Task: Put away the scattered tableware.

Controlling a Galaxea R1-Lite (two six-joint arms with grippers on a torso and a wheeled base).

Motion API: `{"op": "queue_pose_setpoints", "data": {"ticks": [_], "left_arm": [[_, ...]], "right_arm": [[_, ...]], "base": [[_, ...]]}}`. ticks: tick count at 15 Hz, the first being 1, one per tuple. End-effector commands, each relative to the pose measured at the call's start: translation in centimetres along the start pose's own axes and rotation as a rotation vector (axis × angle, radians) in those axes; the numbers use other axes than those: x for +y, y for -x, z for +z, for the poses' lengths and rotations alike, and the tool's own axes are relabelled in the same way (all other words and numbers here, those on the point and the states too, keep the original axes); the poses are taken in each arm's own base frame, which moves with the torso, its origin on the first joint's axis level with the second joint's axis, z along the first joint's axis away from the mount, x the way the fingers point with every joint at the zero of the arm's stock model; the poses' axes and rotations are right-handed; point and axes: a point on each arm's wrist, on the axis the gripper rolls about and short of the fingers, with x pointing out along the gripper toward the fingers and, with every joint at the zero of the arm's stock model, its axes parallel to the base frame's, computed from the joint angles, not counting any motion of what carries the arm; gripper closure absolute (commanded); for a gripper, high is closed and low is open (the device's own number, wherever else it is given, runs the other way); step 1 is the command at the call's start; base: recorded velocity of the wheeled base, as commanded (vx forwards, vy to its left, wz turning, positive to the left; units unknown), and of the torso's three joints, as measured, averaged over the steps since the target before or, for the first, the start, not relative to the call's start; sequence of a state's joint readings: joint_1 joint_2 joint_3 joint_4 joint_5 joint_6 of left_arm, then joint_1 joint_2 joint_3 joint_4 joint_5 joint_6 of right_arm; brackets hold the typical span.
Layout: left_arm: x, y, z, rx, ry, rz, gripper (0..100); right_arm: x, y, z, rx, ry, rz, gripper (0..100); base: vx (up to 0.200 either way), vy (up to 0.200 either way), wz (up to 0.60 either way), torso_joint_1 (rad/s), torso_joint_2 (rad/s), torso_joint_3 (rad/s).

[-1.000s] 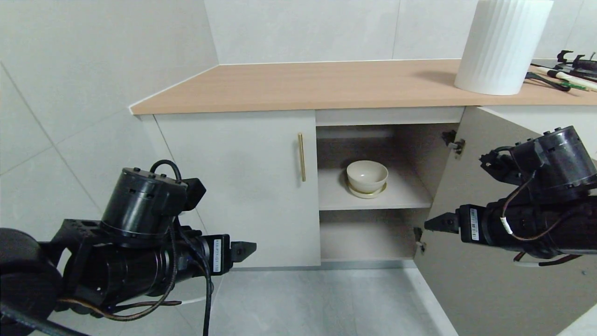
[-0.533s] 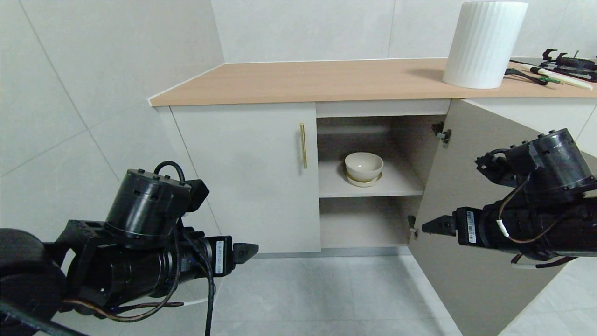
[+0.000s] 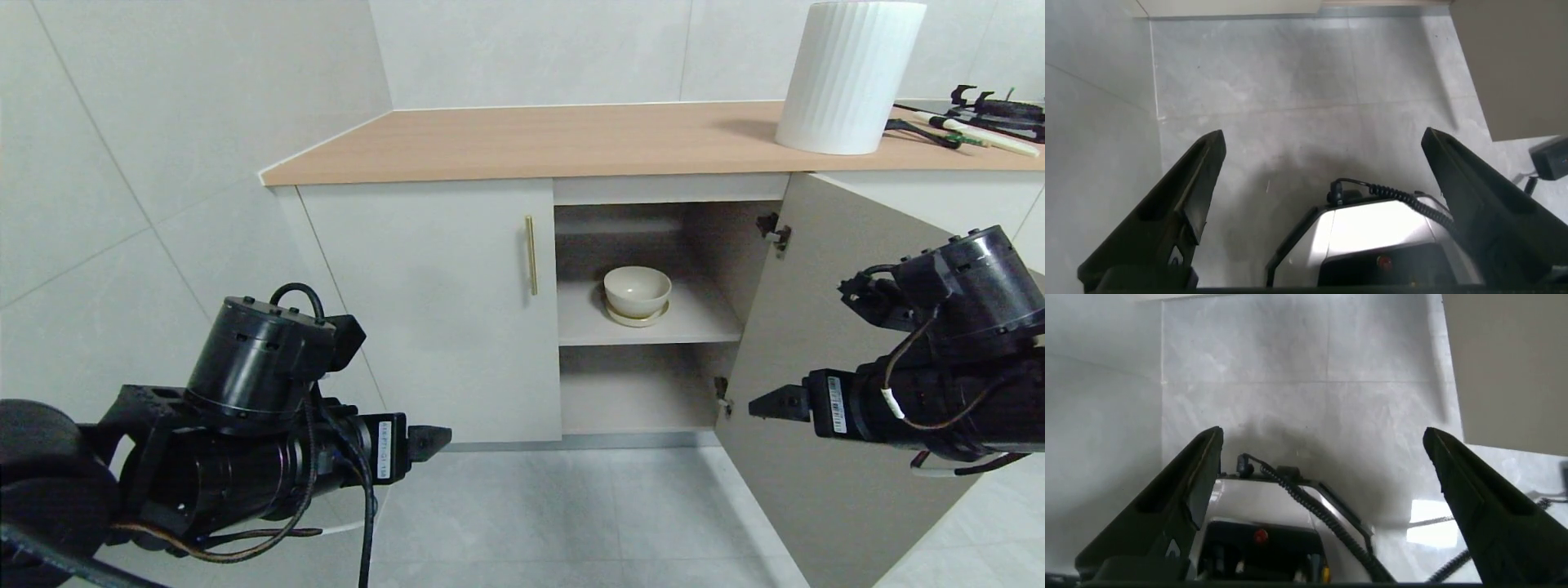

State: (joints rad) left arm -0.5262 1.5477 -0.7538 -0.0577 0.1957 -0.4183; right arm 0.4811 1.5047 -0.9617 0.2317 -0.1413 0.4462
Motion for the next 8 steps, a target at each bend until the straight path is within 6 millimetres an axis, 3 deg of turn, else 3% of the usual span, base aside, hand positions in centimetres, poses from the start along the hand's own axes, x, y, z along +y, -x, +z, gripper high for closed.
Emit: {"op": "queue_pose_setpoints", "data": {"ticks": [1, 5, 8], "left_arm": [[0.0, 0.0, 0.1, -0.008, 0.002, -0.003, 0], [0.0, -0.1, 0.0, -0.008, 0.0, -0.001, 0], [0.0, -0.2, 0.0, -0.003, -0.001, 0.003, 0]], "right_arm": [[0.0, 0.8, 0.1, -0.02, 0.006, 0.011, 0], [0.3, 1.3, -0.6, 0.01, 0.033, 0.017, 0], [0.3, 2.6, -1.3, 0.048, 0.089, 0.021, 0]], "base": [[0.0, 0.0, 0.0, 0.0, 0.0, 0.0], [0.0, 0.0, 0.0, 0.0, 0.0, 0.0], [0.0, -0.2, 0.0, 0.002, 0.0, 0.004]]}}
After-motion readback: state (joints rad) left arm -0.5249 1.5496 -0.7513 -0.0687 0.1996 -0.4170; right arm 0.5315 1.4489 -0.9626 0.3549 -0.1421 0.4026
